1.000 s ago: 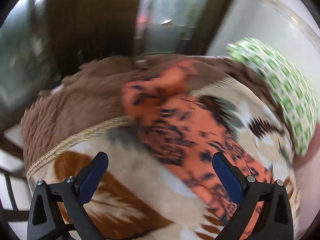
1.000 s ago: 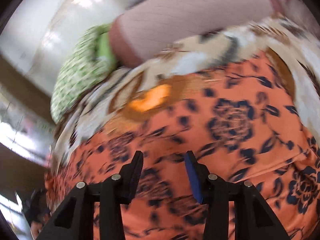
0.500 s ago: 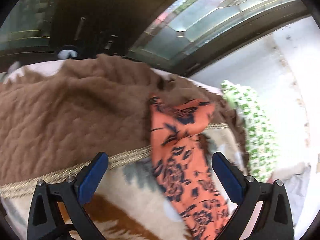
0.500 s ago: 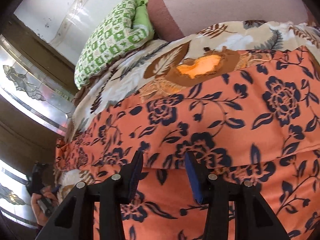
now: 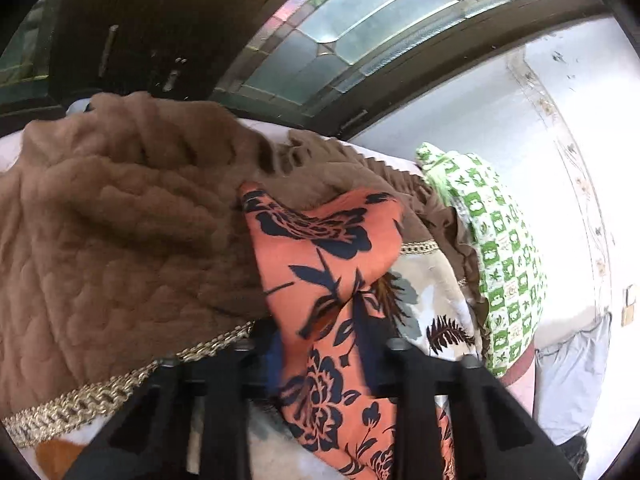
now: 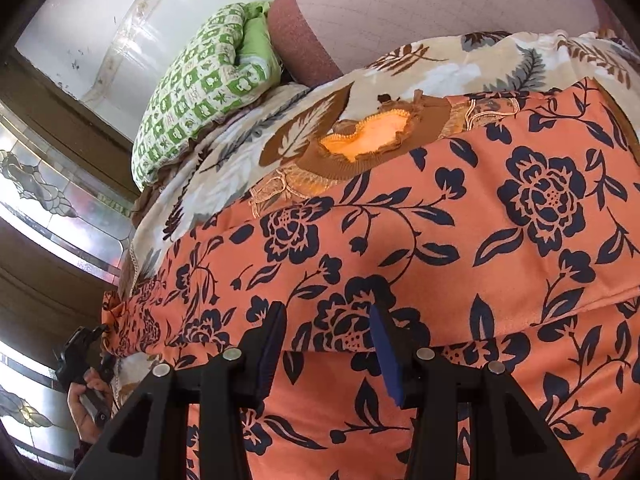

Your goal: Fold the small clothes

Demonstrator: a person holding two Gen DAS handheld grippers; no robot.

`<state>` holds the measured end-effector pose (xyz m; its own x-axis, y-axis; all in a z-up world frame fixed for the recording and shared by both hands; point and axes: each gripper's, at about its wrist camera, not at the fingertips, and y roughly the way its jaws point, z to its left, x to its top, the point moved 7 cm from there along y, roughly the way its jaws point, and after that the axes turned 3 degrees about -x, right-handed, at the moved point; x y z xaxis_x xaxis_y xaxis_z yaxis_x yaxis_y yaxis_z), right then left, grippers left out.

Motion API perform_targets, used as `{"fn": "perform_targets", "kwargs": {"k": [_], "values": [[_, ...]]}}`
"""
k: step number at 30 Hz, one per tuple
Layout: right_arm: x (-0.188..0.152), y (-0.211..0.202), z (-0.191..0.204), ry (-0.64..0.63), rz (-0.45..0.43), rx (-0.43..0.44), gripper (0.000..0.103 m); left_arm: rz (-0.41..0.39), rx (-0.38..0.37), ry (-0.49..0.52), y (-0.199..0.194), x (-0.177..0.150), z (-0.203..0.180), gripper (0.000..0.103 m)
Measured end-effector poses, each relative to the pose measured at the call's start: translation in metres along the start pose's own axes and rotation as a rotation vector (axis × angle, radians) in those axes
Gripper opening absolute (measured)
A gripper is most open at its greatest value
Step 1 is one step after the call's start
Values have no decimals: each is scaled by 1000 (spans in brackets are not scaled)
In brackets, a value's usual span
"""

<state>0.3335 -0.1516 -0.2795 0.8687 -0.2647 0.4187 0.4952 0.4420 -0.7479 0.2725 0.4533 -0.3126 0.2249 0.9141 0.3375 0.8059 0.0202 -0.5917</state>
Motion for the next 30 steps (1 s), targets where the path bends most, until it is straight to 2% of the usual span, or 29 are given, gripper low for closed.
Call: {"fn": "perform_targets", "kwargs": {"k": [2,7,11,16,21,24,26,28,30], "values": [[1,-1,-1,0,-8,-1,47,-29,16,67,-2,1,-9,10],[7,-10,-5,22,-37,6,47,-102,10,239,-20,-11,-55,7],[13,-21,-14,57,-69,8,47,-111,-47,449,-30,-50,-123,7],[26,-37,-35,122,-132,-2,47,-47,-150,726,-29,-147,-216,7],[44,-58,-68,184,-227,-50,47,96,-296,950,-19,-285,-292,7],[53,-70,-93,239,-271,-73,47,206,-353,1067,-10,-368,-315,7],[56,-75,-107,280,-285,-72,47,302,-343,1152,-3,-416,-316,7],[60,-77,-117,316,-292,-62,47,346,-339,1206,-7,-439,-315,7],[63,-76,-123,343,-284,-47,50,352,-389,1213,-16,-435,-323,24]]}}
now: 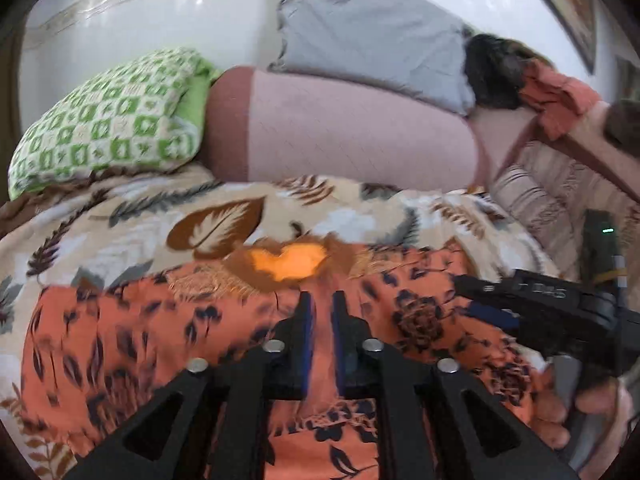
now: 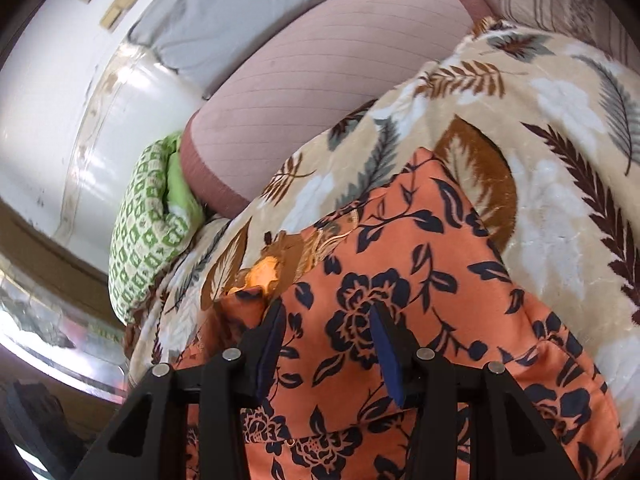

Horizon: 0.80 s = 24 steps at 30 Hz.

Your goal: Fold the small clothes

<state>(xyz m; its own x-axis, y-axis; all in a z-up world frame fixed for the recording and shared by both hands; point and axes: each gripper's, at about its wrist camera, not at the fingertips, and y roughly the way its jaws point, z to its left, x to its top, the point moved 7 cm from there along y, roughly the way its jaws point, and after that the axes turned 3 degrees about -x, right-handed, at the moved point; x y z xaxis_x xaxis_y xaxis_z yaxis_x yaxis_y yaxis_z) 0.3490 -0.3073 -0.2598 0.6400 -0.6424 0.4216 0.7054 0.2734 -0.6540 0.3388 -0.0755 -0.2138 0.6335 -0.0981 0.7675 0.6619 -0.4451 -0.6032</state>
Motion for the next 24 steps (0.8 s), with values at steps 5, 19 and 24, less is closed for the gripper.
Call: {"fn": "perform_targets", "kwargs": {"k": [5,19,24], "values": [[-1,-1,5,-4,19,65,63,-187,42,-65,-64,25,48,87],[-63,78,44,-89,274,158,66,48,462,-590,-75,-52,246,86],[-90,81,72,-173,326,221,15,53,479,-690,-81,-63,268,86]]}}
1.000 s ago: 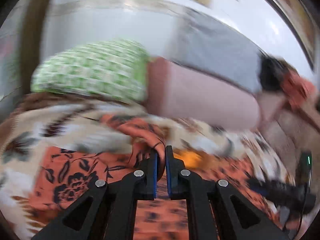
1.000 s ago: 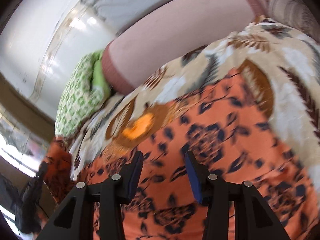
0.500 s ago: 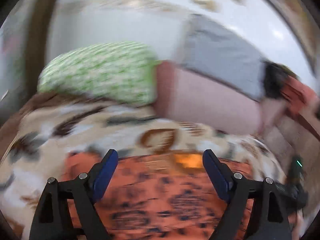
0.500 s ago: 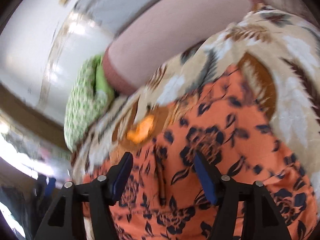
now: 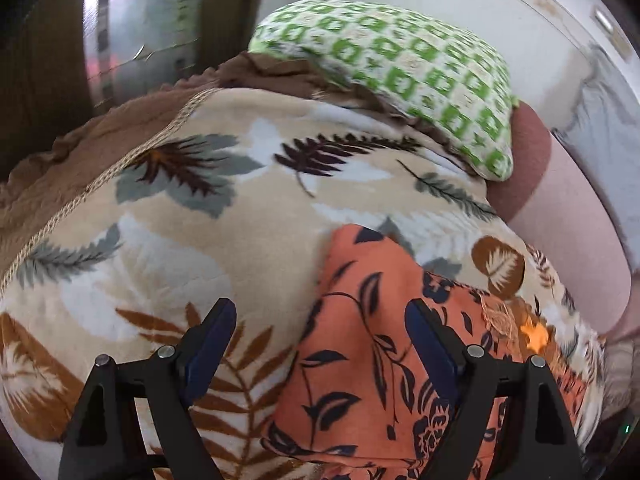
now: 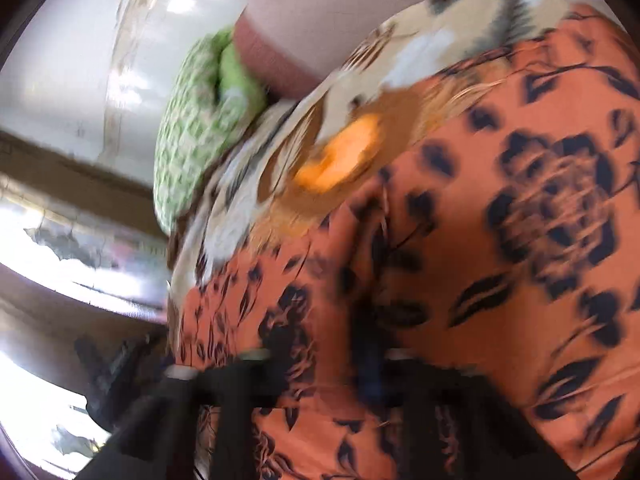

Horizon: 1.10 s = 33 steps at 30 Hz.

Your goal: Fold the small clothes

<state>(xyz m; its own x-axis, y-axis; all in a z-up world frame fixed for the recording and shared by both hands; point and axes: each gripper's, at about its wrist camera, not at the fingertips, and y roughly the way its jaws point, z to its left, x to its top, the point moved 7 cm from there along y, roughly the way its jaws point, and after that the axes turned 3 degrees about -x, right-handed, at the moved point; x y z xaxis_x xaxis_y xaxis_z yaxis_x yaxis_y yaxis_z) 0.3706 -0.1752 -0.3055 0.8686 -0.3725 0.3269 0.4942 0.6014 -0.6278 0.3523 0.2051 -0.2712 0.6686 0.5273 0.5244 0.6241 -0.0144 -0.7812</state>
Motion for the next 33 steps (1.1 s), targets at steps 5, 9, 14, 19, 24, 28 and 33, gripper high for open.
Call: {"fn": "perform_targets", "kwargs": {"k": [5,9,14,19,24,28,33], "values": [[7,-32,28,-116,-140,-79,10,-14,4,1,-4,3,0,86],[36,-101,17,-111,-351,-150,10,-26,-12,24,-6,2,-10,86],[51,-97,-68,54,-252,-308,14,-4,-32,169,1,-18,-53,86],[49,-90,-110,242,-138,-309,16,-37,-60,331,-1,-36,-99,86],[65,-137,-97,164,-389,-410,18,49,58,485,30,-61,-110,87],[64,-136,-99,142,-390,-371,20,161,46,387,50,-70,-93,87],[63,-100,-86,42,-269,-291,20,137,72,413,46,-63,-91,87]]}}
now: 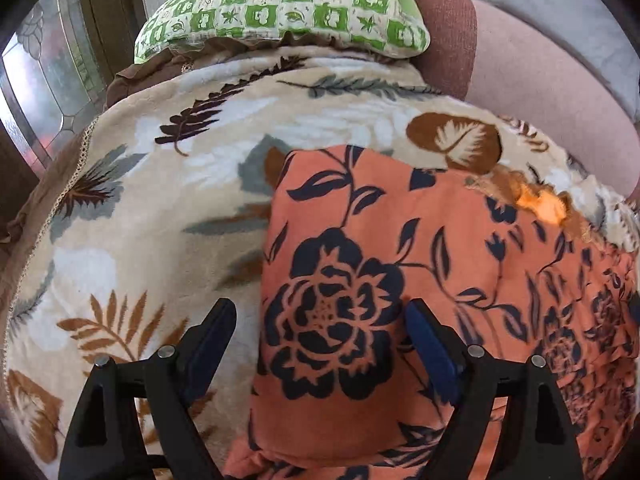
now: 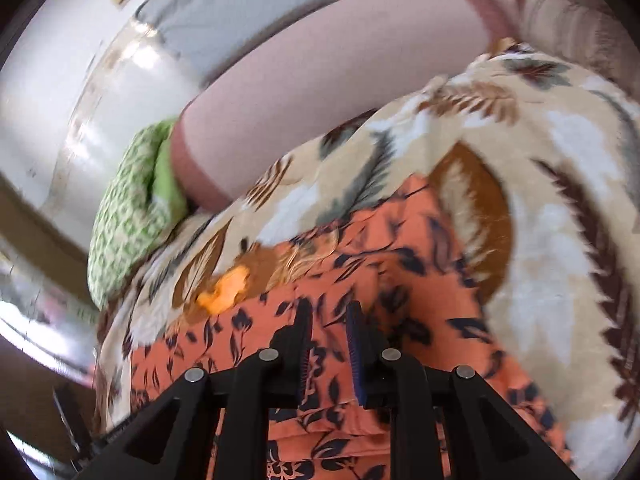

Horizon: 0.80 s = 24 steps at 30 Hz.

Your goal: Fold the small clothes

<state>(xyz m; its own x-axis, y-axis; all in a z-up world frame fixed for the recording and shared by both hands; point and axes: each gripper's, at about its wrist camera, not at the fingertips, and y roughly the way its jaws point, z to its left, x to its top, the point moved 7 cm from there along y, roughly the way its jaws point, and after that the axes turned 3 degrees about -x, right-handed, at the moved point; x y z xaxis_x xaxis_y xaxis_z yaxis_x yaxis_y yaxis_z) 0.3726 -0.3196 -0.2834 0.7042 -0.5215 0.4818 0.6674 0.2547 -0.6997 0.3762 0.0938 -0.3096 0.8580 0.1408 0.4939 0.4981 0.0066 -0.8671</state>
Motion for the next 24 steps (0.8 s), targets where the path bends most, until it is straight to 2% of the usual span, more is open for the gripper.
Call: {"fn": "perform_targets", "kwargs": {"k": [2,4,5,6,7,9,11,12,13,14,15,17,19,20,22,24], "values": [[-15,27,-18,66,124,-75,16,21,-23,-19,5,-3,2,87],[-15,29,-30,171,120,-2,14,29,-38,-39,5,-4,5,87],[-12,24,-31,193,119,7,15,30,-39,-40,4,-4,4,87],[-7,16,-29,182,87,-11,20,25,-35,-39,3,-3,4,87],[1,4,-26,149,17,-32,20,16,-34,-39,1,-3,3,87],[12,-14,-11,62,-109,-10,20,-7,-45,-29,-3,1,1,87],[12,-8,-3,49,-95,35,29,-10,-47,-6,-4,2,-3,87],[5,10,-9,75,-21,30,48,0,-31,9,-1,0,-4,87],[-2,24,-16,99,36,10,52,17,-23,15,3,-2,-4,87],[-7,36,-22,123,62,27,52,35,-32,9,6,-4,-3,87],[-4,33,-22,112,20,41,52,42,-53,-18,5,-3,0,87],[2,25,-15,93,42,18,53,42,-82,-53,-2,-1,4,87],[7,7,-5,119,25,99,53,13,-78,-61,-17,1,12,87],[8,2,-4,126,20,111,53,2,-76,-59,-24,0,15,87],[7,-18,-1,128,13,112,53,-16,-103,-59,-42,-10,26,87],[3,-46,-2,117,-1,133,56,-16,-142,-62,-58,-34,36,87]]}}
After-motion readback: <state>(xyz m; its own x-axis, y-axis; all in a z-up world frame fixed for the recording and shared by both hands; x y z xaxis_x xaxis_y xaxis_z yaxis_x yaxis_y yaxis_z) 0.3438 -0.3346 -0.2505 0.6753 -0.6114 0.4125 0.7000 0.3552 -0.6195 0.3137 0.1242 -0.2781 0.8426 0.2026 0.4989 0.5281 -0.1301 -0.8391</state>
